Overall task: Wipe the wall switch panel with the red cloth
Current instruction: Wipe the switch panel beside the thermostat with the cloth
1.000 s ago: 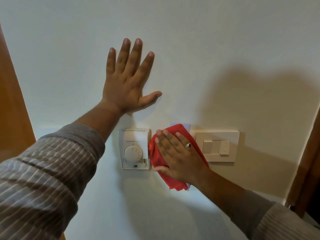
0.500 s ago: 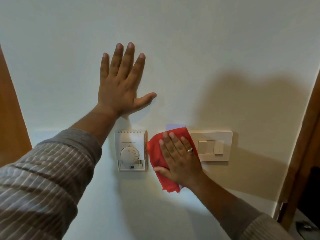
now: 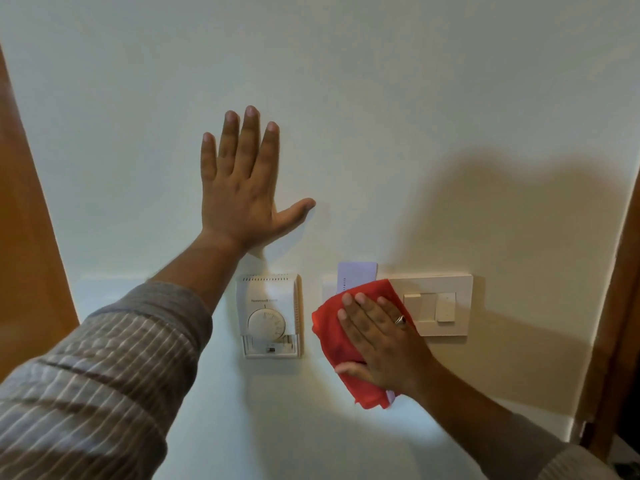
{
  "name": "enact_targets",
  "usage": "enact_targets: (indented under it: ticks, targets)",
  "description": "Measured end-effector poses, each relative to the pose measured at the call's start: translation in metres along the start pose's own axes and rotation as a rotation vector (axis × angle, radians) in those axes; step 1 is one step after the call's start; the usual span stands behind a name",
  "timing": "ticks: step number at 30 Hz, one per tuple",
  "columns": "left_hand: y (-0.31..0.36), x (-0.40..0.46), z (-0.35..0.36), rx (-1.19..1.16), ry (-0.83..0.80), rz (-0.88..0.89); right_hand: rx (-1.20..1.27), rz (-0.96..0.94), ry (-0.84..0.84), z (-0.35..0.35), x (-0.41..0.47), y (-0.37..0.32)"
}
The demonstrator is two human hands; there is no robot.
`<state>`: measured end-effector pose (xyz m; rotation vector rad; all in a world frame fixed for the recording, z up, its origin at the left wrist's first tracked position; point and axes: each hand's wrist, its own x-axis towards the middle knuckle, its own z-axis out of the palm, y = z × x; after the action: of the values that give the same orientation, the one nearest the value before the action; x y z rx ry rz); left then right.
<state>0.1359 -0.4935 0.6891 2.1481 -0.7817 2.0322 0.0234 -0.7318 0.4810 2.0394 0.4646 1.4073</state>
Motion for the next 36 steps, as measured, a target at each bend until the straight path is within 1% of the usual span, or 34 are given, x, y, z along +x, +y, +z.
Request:
enact_targets:
  ticks: [2, 3, 4, 7, 9, 11, 13, 14, 15, 17, 19, 20, 21, 24, 25, 26, 28, 31, 34, 35, 36]
  targets:
    - [0.000, -0.001, 0.000, -0.001, -0.001, -0.006, -0.008, -0.112, -0.001, -0.002, 0.002, 0.013]
    - [0.000, 0.001, 0.000, -0.002, -0.002, -0.005, -0.007, -0.131, -0.006, -0.004, 0.004, 0.018]
    - [0.000, 0.000, 0.000, -0.002, -0.007, -0.007, 0.005, -0.109, -0.004, -0.005, 0.008, 0.018]
    - [0.001, -0.001, -0.001, 0.002, -0.012, -0.050, 0.015, 0.038, -0.024, -0.005, 0.026, 0.000]
    - [0.002, -0.001, -0.003, -0.012, -0.018, -0.091, 0.018, 0.039, -0.070, -0.003, 0.034, -0.011]
    - [0.001, -0.001, -0.004, -0.030, -0.043, -0.107, 0.036, -0.099, -0.095, -0.002, 0.033, -0.006]
    - [0.000, 0.000, -0.004, -0.042, -0.057, -0.117, 0.075, -0.250, -0.074, -0.002, 0.028, 0.012]
    - [0.000, 0.000, -0.005, -0.043, -0.057, -0.121, 0.097, -0.277, -0.052, -0.002, 0.025, 0.020]
    - [-0.001, -0.001, -0.005, -0.040, -0.059, -0.124, 0.112, -0.251, -0.023, -0.003, 0.021, 0.025]
    - [-0.001, -0.001, -0.005, -0.038, -0.070, -0.125, 0.083, -0.100, 0.016, -0.005, 0.015, 0.021]
    - [0.000, 0.000, -0.005, -0.043, -0.071, -0.125, 0.027, 0.049, -0.002, -0.003, 0.009, 0.008]
    - [0.001, 0.000, -0.005, -0.042, -0.071, -0.127, 0.019, 0.078, -0.023, -0.002, 0.006, 0.001]
    - [0.001, 0.001, -0.006, -0.043, -0.073, -0.128, 0.021, 0.061, -0.039, -0.001, 0.003, -0.001]
    - [0.001, 0.001, -0.007, -0.045, -0.084, -0.127, 0.051, -0.180, -0.045, -0.004, -0.004, 0.020]
    - [0.001, 0.001, -0.007, -0.042, -0.083, -0.127, 0.075, -0.242, -0.049, -0.005, -0.006, 0.030]
    - [0.000, 0.000, -0.008, -0.042, -0.084, -0.128, 0.093, -0.263, -0.048, -0.006, -0.007, 0.035]
    - [0.002, 0.000, -0.007, -0.050, -0.077, -0.130, 0.093, -0.182, -0.022, -0.006, -0.006, 0.034]
    - [0.006, 0.002, -0.008, -0.043, -0.068, -0.132, 0.026, 0.039, -0.010, -0.008, 0.007, 0.011]
    - [0.005, 0.002, -0.007, -0.032, -0.061, -0.134, 0.047, 0.239, -0.091, -0.005, 0.029, -0.018]
    - [0.005, 0.001, -0.007, -0.029, -0.060, -0.133, 0.071, 0.267, -0.108, -0.005, 0.033, -0.025]
    - [0.004, 0.002, -0.007, -0.027, -0.058, -0.134, 0.080, 0.228, -0.120, -0.005, 0.036, -0.029]
